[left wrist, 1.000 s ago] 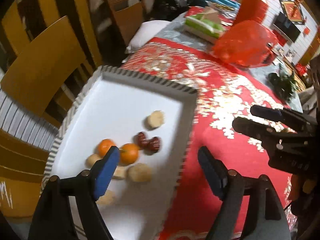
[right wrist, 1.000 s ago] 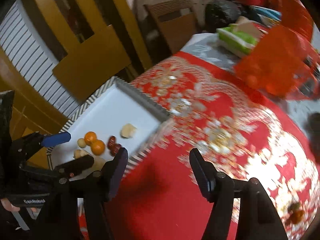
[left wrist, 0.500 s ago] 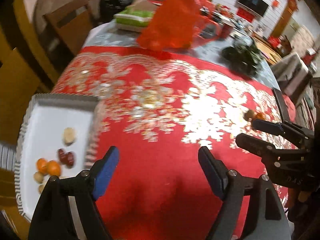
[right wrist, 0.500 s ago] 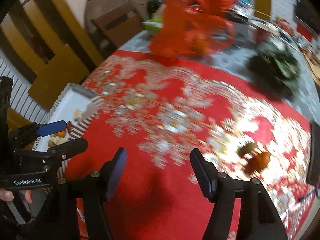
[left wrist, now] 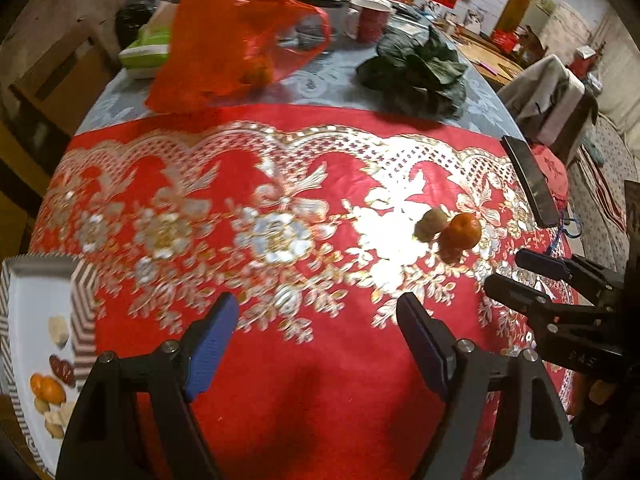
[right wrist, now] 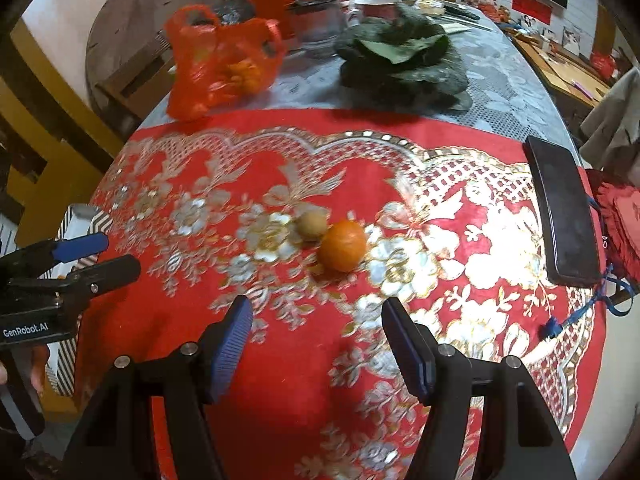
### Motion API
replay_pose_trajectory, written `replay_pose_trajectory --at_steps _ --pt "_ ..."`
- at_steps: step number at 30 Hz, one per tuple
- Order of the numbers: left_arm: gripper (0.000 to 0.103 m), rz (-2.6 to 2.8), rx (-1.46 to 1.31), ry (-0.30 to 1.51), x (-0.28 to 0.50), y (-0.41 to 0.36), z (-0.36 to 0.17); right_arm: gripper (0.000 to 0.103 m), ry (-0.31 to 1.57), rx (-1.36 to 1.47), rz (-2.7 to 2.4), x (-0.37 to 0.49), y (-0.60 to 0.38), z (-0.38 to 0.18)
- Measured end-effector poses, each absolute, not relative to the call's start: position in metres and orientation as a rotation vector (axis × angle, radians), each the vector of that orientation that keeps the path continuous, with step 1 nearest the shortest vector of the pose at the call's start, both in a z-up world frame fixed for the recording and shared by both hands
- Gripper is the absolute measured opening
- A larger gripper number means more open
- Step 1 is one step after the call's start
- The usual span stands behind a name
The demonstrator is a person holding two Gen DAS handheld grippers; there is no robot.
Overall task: Organize fruits
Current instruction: 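Move both grippers back over the brown fruit and mandarin on the tablecloth, then grasp the brown round fruit with the left gripper while the right gripper grasps the mandarin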
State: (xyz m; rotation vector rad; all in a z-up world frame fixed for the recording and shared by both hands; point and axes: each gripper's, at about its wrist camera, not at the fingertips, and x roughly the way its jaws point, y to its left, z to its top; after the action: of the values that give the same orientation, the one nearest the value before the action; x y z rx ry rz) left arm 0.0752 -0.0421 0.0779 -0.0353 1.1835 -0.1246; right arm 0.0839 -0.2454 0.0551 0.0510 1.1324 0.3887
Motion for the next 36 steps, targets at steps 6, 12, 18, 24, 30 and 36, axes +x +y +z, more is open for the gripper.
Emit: replay_pose_trajectory --at_steps 6,12,18,24,30,36 --pt "0.08 -0.139 -0.01 1.193 0.09 -0.055 0.074 0.056 1.138 0.044 0.402 0.11 -0.243 0.042" --pt "0.08 -0.136 -0.004 1.214 0.098 -0.055 0.067 0.055 1.166 0.012 0.426 0.13 -0.234 0.029" --pt "0.08 -0.167 -0.009 1.232 0.109 -0.065 0.059 0.037 1.176 0.032 0.463 0.133 -0.238 0.023" --pt "0.08 -0.238 0.005 1.225 0.128 -0.092 0.054 0.036 1.156 0.053 0.432 0.113 -0.268 0.035" --pt "0.08 -0.307 0.03 1.249 0.147 -0.128 0.036 0.037 1.167 0.091 0.394 0.103 -0.293 0.036" --pt "0.068 -0.333 0.072 1.235 0.153 -0.148 0.026 0.037 1.166 0.115 0.392 0.101 -0.3 0.035"
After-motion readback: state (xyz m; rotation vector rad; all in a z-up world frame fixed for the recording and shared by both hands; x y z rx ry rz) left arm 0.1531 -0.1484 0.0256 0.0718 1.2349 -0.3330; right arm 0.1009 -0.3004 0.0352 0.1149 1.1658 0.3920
